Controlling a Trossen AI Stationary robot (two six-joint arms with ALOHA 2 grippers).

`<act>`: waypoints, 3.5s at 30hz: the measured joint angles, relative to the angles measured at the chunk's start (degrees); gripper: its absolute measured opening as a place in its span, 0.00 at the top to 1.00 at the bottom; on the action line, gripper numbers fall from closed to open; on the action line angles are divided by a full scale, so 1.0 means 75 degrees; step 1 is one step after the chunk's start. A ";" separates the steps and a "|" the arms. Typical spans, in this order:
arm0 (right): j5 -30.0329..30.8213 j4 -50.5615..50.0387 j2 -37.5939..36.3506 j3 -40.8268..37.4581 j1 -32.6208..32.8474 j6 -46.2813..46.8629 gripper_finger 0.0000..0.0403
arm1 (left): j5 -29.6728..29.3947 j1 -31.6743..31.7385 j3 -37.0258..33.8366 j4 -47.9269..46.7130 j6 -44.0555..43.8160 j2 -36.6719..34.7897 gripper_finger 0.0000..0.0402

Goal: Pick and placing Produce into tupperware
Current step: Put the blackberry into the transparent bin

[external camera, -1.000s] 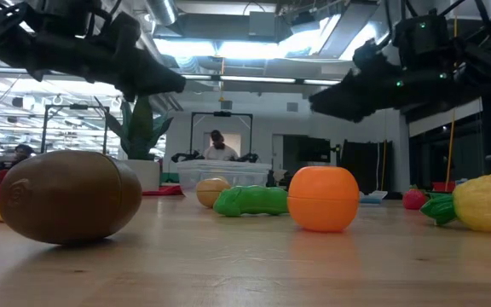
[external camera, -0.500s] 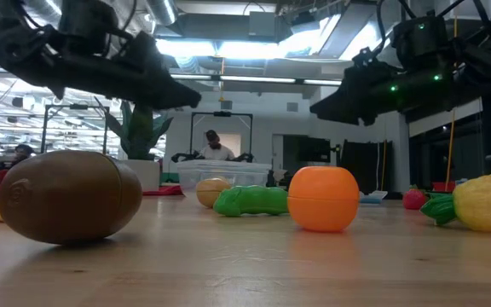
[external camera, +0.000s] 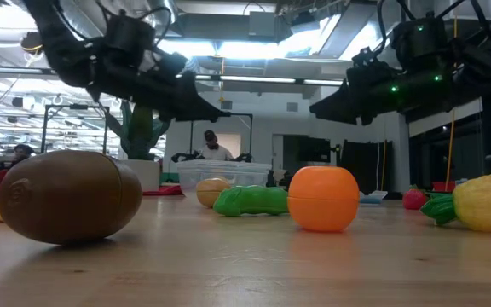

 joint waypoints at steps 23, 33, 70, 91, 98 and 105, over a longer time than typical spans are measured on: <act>-0.0115 -0.0183 0.0000 0.0000 -0.0204 -0.0146 0.38 | 0.0439 0.0905 0.1784 -0.1841 0.0181 0.1100 0.78; -0.0115 -0.0258 0.0000 0.0000 -0.0204 -0.0184 0.38 | 0.0830 0.0902 0.2998 -0.4547 0.0373 0.1096 0.80; -0.0185 -0.0348 0.0000 0.0000 -0.0204 -0.0210 0.38 | 0.0597 0.0957 0.4264 -0.7293 0.0793 0.2047 0.80; -0.0179 -0.0363 0.0000 0.0000 -0.0201 -0.0356 0.38 | 0.0586 0.1159 0.4257 -0.7377 0.0930 0.2511 0.79; -0.0183 -0.0401 0.0000 0.0000 -0.0201 -0.0353 0.38 | 0.0589 0.1160 0.4258 -0.7214 0.0979 0.2760 0.80; -0.0191 -0.0412 0.0000 0.0000 -0.0201 -0.0366 0.38 | 0.0589 0.1159 0.4258 -0.7018 0.0979 0.2754 0.67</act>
